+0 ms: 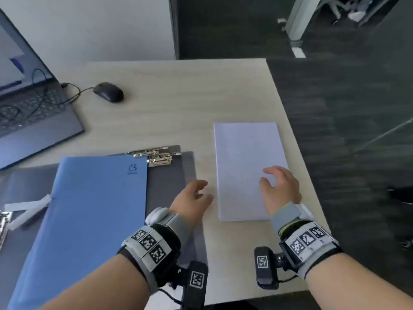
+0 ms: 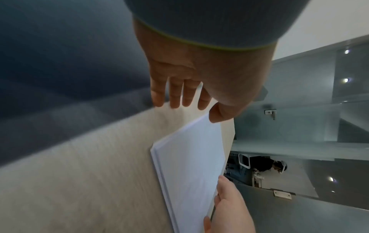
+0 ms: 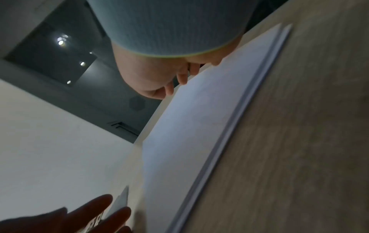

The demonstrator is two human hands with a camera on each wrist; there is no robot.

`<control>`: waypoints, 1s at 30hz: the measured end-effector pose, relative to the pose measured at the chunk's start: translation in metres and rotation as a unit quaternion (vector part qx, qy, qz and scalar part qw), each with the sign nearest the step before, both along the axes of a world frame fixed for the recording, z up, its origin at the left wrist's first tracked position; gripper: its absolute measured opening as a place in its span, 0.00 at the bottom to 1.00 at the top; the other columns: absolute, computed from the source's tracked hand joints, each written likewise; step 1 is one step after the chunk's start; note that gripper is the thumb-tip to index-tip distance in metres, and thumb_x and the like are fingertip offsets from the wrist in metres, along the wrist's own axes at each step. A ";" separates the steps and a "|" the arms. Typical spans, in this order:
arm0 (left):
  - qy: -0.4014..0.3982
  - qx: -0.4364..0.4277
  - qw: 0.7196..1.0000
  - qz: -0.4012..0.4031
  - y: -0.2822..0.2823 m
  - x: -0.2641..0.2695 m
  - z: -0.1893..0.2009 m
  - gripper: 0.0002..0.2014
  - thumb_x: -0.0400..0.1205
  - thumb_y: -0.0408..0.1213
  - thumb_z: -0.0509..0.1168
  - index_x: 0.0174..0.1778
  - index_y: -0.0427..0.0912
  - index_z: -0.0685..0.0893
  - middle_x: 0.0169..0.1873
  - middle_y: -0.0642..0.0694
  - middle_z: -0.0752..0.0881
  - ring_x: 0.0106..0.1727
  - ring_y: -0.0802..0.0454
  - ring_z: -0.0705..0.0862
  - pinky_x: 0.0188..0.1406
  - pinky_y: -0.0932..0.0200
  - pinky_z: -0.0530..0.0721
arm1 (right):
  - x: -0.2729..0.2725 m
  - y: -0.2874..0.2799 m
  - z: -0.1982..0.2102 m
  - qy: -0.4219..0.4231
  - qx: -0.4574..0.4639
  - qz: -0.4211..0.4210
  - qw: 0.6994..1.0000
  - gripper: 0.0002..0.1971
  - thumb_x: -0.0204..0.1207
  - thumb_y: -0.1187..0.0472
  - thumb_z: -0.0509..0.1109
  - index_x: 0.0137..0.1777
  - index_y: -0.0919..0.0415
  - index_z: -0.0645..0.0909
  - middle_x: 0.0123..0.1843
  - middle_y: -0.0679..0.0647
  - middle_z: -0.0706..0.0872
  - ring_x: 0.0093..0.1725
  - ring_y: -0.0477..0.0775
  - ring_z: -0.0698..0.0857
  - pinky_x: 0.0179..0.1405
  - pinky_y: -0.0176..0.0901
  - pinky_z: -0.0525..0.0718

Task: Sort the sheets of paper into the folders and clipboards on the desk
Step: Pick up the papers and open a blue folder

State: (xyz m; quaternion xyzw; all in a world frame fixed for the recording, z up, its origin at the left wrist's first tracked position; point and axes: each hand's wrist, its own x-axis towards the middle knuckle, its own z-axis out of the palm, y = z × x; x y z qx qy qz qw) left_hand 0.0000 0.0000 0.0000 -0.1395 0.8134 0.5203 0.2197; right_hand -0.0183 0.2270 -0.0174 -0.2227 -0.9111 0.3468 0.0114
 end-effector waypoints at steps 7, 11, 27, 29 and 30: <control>0.018 0.000 0.999 -0.042 0.035 -0.001 -0.022 0.22 0.80 0.47 0.66 0.71 0.64 0.77 0.77 0.63 0.72 0.73 0.59 0.75 0.59 0.65 0.70 | 0.012 0.037 -0.015 -0.080 0.026 -0.058 0.995 0.19 0.76 0.52 0.62 0.67 0.40 0.77 0.77 0.42 0.74 0.72 0.56 0.73 0.68 0.58 0.68; 0.039 -0.004 0.997 -0.066 0.043 0.001 -0.033 0.27 0.76 0.51 0.64 0.74 0.65 0.75 0.82 0.62 0.64 0.81 0.57 0.66 0.76 0.55 0.68 | 0.015 0.035 -0.014 -0.061 -0.004 -0.066 0.996 0.19 0.77 0.52 0.63 0.67 0.38 0.77 0.71 0.45 0.79 0.65 0.58 0.79 0.71 0.63 0.71; 0.095 0.025 0.995 -0.013 0.074 0.032 -0.024 0.14 0.81 0.46 0.67 0.63 0.53 0.84 0.63 0.50 0.84 0.57 0.52 0.80 0.48 0.58 0.75 | 0.038 0.044 -0.012 0.049 -0.153 -0.021 0.987 0.15 0.78 0.53 0.63 0.63 0.45 0.81 0.51 0.43 0.83 0.41 0.46 0.81 0.44 0.45 0.80; 0.100 0.029 0.995 0.005 0.078 0.039 -0.019 0.12 0.81 0.45 0.67 0.60 0.50 0.86 0.57 0.50 0.86 0.57 0.50 0.81 0.52 0.57 0.75 | 0.048 0.048 -0.009 0.060 -0.151 -0.012 0.987 0.16 0.77 0.54 0.64 0.63 0.45 0.82 0.62 0.47 0.83 0.45 0.50 0.82 0.48 0.47 0.81; 0.103 0.035 0.994 0.017 0.080 0.043 -0.018 0.11 0.81 0.45 0.68 0.58 0.49 0.86 0.54 0.51 0.86 0.56 0.50 0.81 0.53 0.57 0.75 | 0.054 0.050 -0.008 0.070 -0.157 -0.006 0.985 0.17 0.76 0.56 0.64 0.64 0.46 0.81 0.66 0.49 0.82 0.48 0.53 0.83 0.49 0.48 0.82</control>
